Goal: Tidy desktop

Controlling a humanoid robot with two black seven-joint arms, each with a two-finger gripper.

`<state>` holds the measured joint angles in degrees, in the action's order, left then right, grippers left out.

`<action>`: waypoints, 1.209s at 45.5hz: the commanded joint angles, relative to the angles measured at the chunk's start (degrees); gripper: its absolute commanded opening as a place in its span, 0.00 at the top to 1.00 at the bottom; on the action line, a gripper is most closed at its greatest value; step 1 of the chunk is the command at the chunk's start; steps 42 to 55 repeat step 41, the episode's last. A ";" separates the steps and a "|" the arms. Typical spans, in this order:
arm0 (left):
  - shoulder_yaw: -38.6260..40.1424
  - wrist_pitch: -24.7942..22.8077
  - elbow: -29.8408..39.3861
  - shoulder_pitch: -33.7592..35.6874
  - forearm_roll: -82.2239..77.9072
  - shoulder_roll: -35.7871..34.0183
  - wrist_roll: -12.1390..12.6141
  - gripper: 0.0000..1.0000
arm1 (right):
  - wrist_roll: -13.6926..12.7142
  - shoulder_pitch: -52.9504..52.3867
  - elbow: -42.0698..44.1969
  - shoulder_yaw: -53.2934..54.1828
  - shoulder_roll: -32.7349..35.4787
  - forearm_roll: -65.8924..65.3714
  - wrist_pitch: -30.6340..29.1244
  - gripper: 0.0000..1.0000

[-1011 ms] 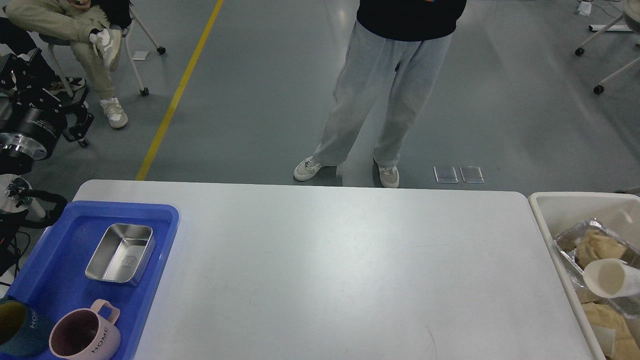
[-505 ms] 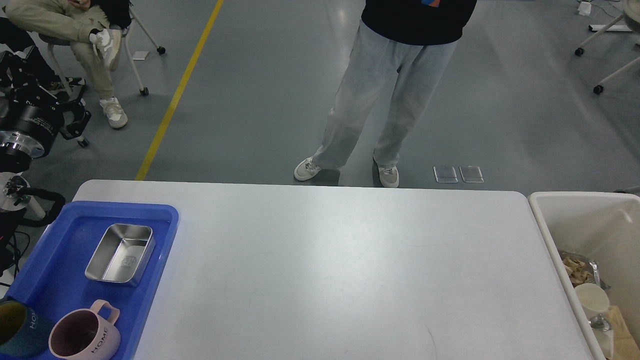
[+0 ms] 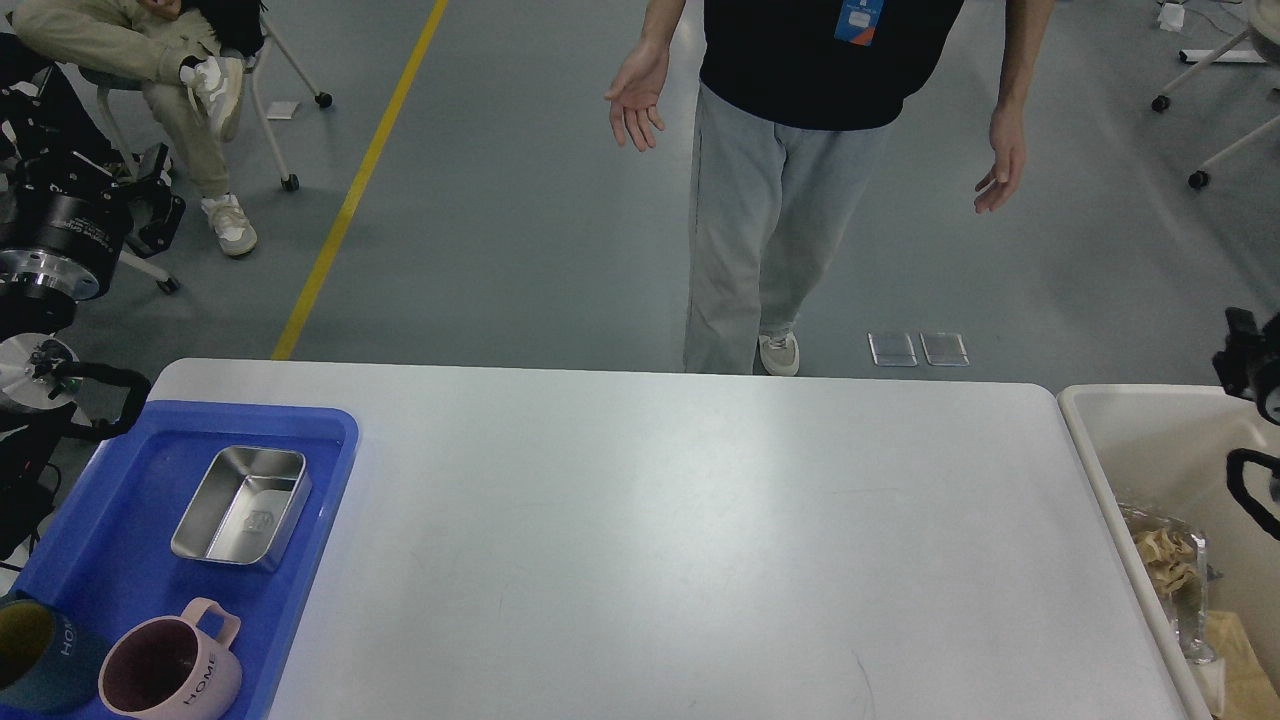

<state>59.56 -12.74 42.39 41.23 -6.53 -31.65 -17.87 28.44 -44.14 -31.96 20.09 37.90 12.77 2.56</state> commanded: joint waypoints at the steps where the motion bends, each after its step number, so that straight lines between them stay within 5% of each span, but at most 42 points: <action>1: 0.29 -0.10 -0.12 0.08 0.12 0.27 0.29 0.04 | -5.58 -3.75 3.04 3.98 -6.34 0.41 0.08 0.00; 9: 0.38 -0.36 -0.47 0.43 5.03 0.53 1.78 0.04 | -15.69 -4.20 4.19 17.60 -12.32 0.41 -1.15 0.00; 19: 1.26 -0.45 -5.74 2.62 10.22 4.92 4.24 0.04 | -22.20 -6.13 7.88 28.60 -20.41 0.41 -2.82 0.00; 33: 12.42 -0.98 -10.31 2.71 11.89 12.40 18.92 0.04 | -21.85 -6.66 11.92 30.27 -27.18 -0.20 -6.60 0.00; 55: 14.71 -1.41 -11.72 2.63 11.89 13.37 19.63 0.04 | -21.68 -6.48 12.01 30.10 -27.18 -0.73 -6.77 0.00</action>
